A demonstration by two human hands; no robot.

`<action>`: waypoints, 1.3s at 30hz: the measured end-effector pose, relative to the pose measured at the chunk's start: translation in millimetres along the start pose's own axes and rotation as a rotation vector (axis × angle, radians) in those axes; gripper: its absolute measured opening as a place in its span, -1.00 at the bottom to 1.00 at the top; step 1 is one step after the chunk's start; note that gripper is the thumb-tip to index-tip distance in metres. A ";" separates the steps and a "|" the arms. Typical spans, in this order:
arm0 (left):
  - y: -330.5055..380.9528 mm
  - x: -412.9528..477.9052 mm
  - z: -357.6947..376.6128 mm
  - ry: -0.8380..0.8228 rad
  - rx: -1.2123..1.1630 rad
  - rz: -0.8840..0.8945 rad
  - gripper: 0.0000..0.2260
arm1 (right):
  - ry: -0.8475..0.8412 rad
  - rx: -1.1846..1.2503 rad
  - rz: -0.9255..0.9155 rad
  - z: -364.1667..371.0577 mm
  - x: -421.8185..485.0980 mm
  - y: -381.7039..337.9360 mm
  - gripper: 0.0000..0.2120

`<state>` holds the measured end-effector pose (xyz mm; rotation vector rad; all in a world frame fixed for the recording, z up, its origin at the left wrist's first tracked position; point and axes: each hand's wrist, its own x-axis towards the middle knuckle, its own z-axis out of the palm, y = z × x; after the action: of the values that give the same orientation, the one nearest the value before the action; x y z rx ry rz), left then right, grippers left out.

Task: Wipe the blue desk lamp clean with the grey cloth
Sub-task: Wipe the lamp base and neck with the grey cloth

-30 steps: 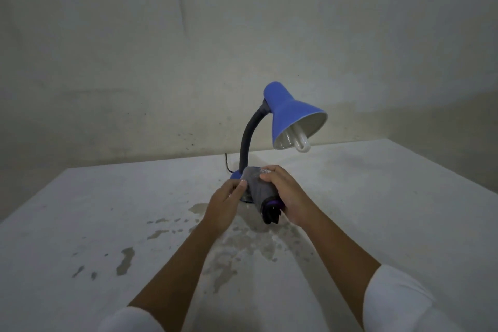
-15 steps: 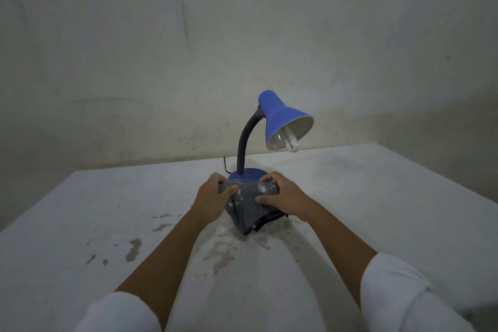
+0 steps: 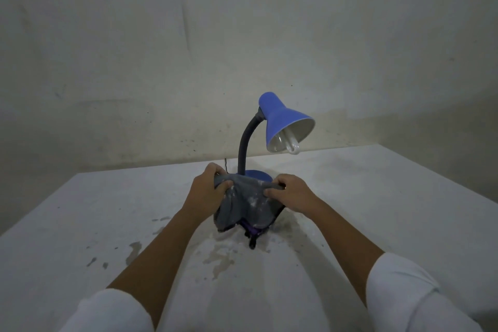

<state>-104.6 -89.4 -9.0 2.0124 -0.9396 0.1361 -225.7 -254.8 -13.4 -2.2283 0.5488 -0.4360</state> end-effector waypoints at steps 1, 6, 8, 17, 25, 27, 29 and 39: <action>0.0 1.0 0.3 0.010 -0.014 -0.018 -0.87 | 0.033 -0.001 -0.002 1.4 1.8 -1.9 -0.85; 6.1 1.9 12.0 -0.018 -0.152 -0.108 -0.74 | 0.085 0.280 0.052 16.3 7.3 -17.5 -0.82; 7.3 1.2 18.6 -0.033 -0.168 -0.092 -0.73 | 0.046 0.423 0.065 22.1 7.9 -25.5 -0.84; -5.0 5.2 25.9 -0.126 -0.260 0.167 -0.76 | -0.242 1.011 0.111 29.2 20.3 -30.7 -0.76; -30.4 42.4 26.5 -0.096 -0.031 0.210 -0.79 | -0.263 0.783 0.055 24.8 51.5 -11.3 -0.71; -36.9 55.5 23.6 -0.092 0.017 0.202 -0.86 | -0.172 0.580 0.081 22.7 66.0 1.8 -0.73; -45.5 68.6 20.5 -0.071 0.143 0.224 -0.86 | -0.051 0.338 0.078 21.1 80.5 21.1 -0.70; -21.5 97.2 83.5 -0.091 0.531 0.378 -0.71 | -0.061 -0.431 0.010 44.1 122.0 73.6 -0.58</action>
<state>-42.1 -200.9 -32.7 2.3033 -1.4536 0.5561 -119.5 -334.5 -81.3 -2.6373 0.6709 -0.2593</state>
